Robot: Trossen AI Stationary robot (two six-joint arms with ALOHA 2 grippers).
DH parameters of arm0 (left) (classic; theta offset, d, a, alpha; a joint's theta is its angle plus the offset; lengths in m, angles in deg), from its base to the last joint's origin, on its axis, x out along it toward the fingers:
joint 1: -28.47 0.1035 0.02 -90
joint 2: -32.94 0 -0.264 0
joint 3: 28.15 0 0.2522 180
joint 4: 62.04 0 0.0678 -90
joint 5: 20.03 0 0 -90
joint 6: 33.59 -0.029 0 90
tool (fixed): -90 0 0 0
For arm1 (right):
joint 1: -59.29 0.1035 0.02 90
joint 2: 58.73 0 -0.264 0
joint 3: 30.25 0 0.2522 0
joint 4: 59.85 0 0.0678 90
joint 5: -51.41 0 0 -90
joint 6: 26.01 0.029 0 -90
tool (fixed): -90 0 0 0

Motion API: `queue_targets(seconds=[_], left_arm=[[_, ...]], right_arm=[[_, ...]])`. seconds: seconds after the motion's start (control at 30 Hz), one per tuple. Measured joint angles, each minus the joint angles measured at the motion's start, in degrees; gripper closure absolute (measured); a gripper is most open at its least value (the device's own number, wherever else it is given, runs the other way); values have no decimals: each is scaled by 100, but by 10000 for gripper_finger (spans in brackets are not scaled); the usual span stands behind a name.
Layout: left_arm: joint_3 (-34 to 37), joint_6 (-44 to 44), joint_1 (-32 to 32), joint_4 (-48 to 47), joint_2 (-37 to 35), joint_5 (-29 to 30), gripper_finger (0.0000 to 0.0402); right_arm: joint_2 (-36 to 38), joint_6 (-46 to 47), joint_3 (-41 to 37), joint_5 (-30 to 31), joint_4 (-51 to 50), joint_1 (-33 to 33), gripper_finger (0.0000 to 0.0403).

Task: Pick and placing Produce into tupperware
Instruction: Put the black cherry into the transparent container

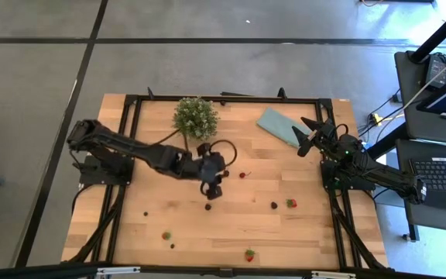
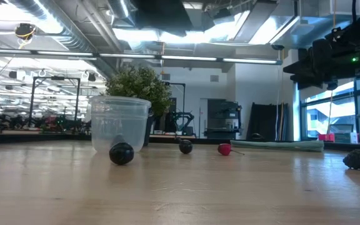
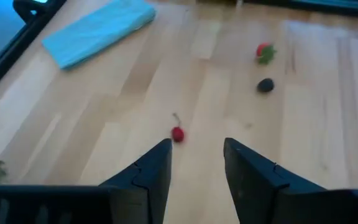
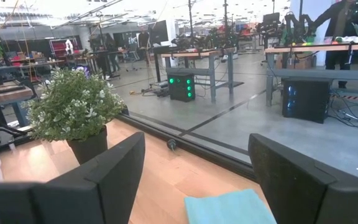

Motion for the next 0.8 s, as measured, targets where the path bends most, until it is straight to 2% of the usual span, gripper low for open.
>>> queue_targets(seconds=[0.13, 0.23, 0.53, 0.63, 0.8], left_arm=[[469, 650, -409, 146, -94, 784, 255], [988, 1021, -756, 954, -290, 1320, 252], [2474, 1279, -1873, 3394, -382, 2008, 257], [2867, 1780, -2115, 3614, -367, 2305, 261], [3295, 2481, -2354, 3746, -367, 2433, 267]], right_arm=[[0, -2, 0, 0, 1, 0, 115], [-1, -2, -1, -1, 1, 1, 115], [-26, 21, 0, -2, 1, 3, 115], [-26, 132, 0, -4, -1, 3, 115], [-38, 164, -1, -56, 1, 3, 115]])
